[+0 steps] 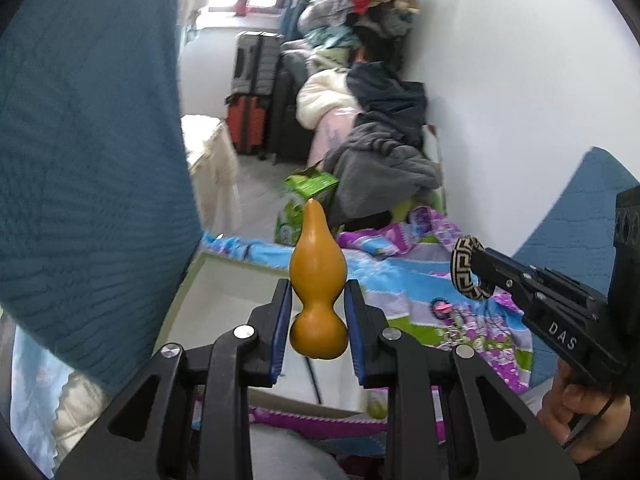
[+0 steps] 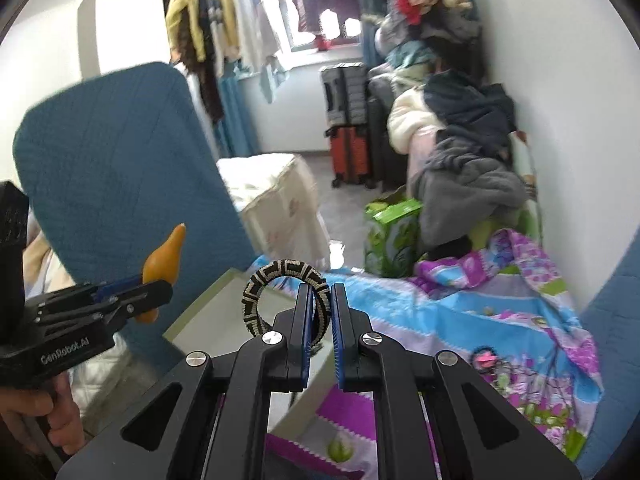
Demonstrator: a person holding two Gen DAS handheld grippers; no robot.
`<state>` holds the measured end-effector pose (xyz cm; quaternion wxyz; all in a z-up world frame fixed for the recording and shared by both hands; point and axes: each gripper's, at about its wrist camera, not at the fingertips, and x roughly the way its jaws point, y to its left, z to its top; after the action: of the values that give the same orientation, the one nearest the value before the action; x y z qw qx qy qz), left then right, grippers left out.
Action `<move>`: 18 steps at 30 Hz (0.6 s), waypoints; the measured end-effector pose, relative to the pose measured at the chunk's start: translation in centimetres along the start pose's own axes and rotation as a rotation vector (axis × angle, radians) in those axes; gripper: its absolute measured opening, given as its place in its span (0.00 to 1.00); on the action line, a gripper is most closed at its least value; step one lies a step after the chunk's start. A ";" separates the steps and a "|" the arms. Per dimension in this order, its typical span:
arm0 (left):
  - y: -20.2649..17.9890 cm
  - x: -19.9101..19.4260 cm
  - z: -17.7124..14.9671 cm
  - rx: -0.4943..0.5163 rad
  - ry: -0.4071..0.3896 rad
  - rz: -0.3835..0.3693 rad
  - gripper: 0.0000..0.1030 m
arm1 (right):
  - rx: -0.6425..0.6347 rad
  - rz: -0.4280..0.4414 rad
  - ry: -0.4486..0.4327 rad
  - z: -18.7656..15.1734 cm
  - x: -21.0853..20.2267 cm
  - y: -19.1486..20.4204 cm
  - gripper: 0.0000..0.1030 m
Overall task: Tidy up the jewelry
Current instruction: 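Carry gourd and bangle into the white box while both tools open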
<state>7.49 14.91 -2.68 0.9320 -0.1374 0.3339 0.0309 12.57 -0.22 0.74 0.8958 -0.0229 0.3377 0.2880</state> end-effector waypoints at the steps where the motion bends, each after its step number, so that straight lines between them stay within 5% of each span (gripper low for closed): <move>1: 0.6 0.4 -0.3 -0.008 0.009 0.006 0.27 | -0.009 0.009 0.017 -0.4 0.9 0.5 0.07; 18: 6.4 8.6 -4.2 -0.124 0.192 0.065 0.27 | -0.058 0.069 0.267 -4.6 12.4 3.5 0.08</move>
<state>10.65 19.64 -12.71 0.8840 -0.1862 0.4234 0.0683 15.51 7.78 -9.88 0.8316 -0.0753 0.4459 0.3225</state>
